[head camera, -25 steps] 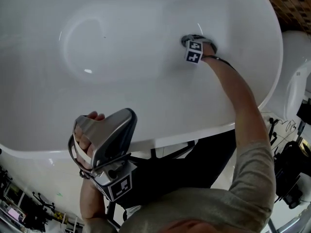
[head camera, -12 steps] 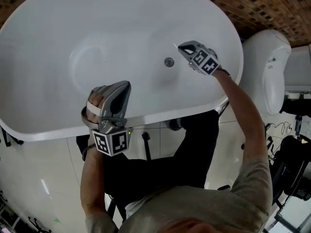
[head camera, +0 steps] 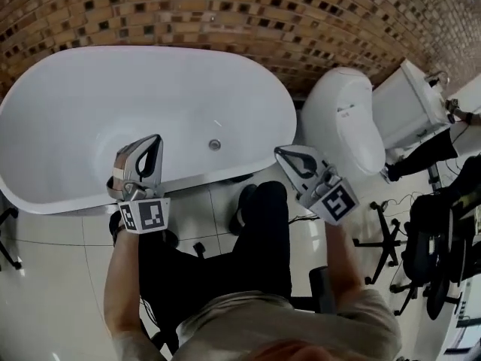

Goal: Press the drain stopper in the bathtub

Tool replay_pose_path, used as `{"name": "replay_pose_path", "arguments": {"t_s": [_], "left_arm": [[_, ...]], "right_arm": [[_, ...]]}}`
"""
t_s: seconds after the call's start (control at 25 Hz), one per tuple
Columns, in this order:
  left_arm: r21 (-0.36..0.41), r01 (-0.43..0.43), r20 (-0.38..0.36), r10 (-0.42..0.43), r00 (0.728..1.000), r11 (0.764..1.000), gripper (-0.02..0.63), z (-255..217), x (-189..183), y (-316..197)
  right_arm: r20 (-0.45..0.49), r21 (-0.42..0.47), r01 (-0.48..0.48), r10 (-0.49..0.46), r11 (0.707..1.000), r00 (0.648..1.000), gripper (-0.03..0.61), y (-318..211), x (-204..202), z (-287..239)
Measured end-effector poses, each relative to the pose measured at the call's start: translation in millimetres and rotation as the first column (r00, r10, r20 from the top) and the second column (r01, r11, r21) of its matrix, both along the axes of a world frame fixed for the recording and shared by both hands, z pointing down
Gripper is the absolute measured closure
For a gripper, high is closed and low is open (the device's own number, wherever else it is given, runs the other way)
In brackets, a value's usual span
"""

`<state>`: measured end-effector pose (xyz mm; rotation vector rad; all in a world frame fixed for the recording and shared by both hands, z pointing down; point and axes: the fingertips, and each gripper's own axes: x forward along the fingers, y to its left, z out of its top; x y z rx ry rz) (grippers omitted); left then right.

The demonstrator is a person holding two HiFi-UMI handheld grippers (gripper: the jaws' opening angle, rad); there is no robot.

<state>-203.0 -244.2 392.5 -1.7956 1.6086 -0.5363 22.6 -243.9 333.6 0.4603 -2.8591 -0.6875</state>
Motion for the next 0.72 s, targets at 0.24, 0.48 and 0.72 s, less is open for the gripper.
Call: {"name": "replay_pose_path", "arguments": {"t_s": [0.24,0.48,0.72], "left_arm": [[0.039,-0.191,-0.161,0.194,0.968,0.981,0.604,-46.3,74.5,92.5],[-0.104,-0.445,-0.321,0.393,0.862,0.890,0.604,-0.2,146.8,161.3],[-0.118,-0.458,-0.456,0.361,0.813,0.881,0.604,15.4,138.2,163.5]], "right_arm": [[0.188,-0.024,-0.005,0.009,1.000,0.982,0.578,84.5,39.7,-1.6],[0.292,-0.159,-0.020,0.067,0.987,0.954,0.578,97.3,88.5,44.2],[0.218,-0.204,-0.030,0.075,0.978,0.973,0.578,111.1,84.7,74.2]]}}
